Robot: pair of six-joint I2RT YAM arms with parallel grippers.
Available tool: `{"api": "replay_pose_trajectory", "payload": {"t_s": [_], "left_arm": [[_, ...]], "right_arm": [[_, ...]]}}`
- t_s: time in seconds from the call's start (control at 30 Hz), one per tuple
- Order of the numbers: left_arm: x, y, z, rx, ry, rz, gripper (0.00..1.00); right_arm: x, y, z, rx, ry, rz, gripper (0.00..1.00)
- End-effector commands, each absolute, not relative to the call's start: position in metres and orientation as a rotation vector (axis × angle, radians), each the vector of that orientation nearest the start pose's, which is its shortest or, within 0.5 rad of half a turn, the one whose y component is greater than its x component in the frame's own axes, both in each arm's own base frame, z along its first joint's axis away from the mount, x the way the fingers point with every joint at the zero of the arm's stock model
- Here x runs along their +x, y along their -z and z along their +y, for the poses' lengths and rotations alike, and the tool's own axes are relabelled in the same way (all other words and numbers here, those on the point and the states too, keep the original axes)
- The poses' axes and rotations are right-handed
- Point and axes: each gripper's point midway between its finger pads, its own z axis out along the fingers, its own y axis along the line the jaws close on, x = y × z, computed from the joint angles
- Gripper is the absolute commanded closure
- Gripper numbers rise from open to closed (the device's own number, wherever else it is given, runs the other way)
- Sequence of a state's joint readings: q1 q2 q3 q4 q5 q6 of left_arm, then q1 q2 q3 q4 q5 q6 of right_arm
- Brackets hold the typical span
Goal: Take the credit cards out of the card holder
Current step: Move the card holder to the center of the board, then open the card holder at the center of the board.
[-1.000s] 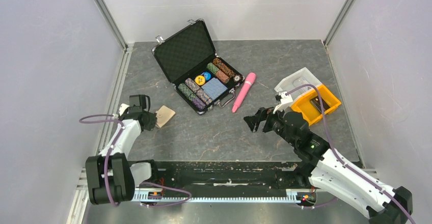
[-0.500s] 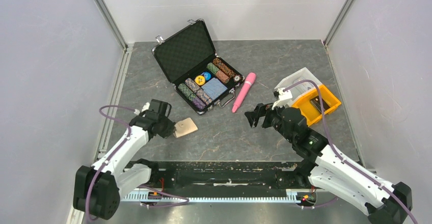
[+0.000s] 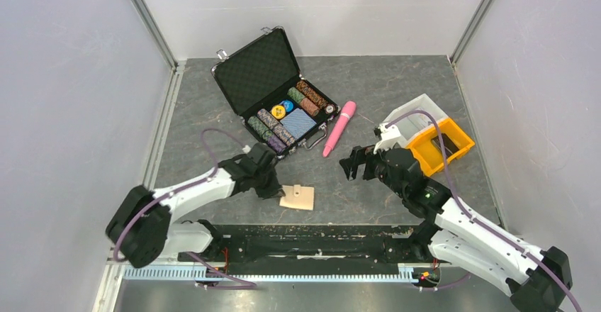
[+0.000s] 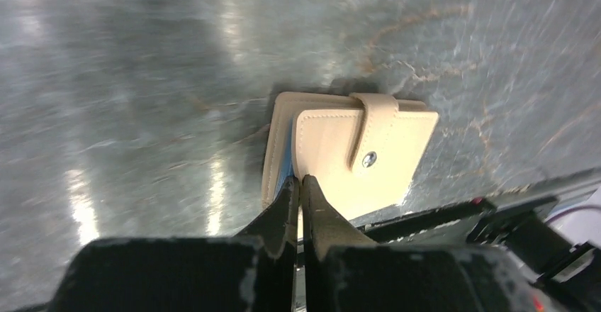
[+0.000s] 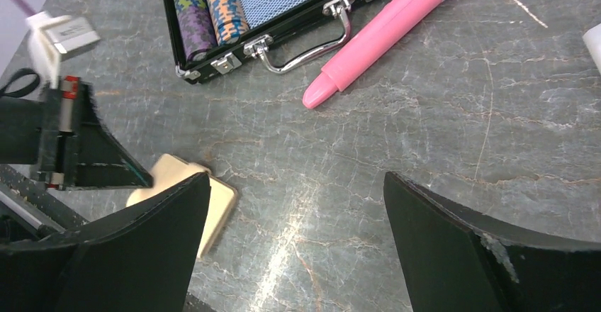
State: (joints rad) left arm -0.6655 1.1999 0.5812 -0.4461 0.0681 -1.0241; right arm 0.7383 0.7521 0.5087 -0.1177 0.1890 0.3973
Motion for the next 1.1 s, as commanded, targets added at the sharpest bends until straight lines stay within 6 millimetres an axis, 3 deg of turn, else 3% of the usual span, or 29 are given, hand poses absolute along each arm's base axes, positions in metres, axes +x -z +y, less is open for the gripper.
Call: {"api": "replay_pose_trajectory", "payload": {"t_s": [0.0, 0.13, 0.2, 0.33, 0.4, 0.53, 0.67, 0.73, 0.83, 1.07], "left_arm": [[0.184, -0.058, -0.255, -0.120, 0.824, 2.732, 0.98], [0.196, -0.058, -0.272, -0.037, 0.844, 2.717, 0.93], [0.206, -0.066, -0.276, -0.025, 0.843, 2.681, 0.81], [0.220, -0.079, -0.272, -0.044, 0.797, 2.633, 0.48], [0.225, -0.084, -0.267, -0.061, 0.769, 2.619, 0.43], [0.221, -0.086, -0.259, -0.095, 0.773, 2.609, 0.44], [0.198, -0.080, -0.269, -0.098, 0.970, 2.608, 0.48], [0.183, -0.072, -0.276, -0.128, 1.117, 2.602, 0.51], [0.176, -0.066, -0.284, -0.163, 1.260, 2.558, 0.55], [0.168, -0.046, -0.284, -0.163, 1.264, 2.613, 0.61]], "right_arm": [[0.233, -0.177, 0.197, -0.255, -0.603, 1.938, 0.05], [0.228, -0.165, 0.205, -0.329, -0.619, 1.970, 0.08], [0.225, -0.159, 0.210, -0.379, -0.638, 1.988, 0.12], [0.215, -0.143, 0.225, -0.455, -0.717, 2.039, 0.26], [0.211, -0.134, 0.233, -0.470, -0.761, 2.059, 0.34], [0.205, -0.118, 0.247, -0.493, -0.838, 2.105, 0.52], [0.201, -0.110, 0.260, -0.539, -0.854, 2.120, 0.59], [0.200, -0.109, 0.267, -0.563, -0.853, 2.119, 0.61], [0.197, -0.108, 0.278, -0.596, -0.858, 2.111, 0.63], [0.196, -0.096, 0.296, -0.669, -0.794, 2.120, 0.63]]}}
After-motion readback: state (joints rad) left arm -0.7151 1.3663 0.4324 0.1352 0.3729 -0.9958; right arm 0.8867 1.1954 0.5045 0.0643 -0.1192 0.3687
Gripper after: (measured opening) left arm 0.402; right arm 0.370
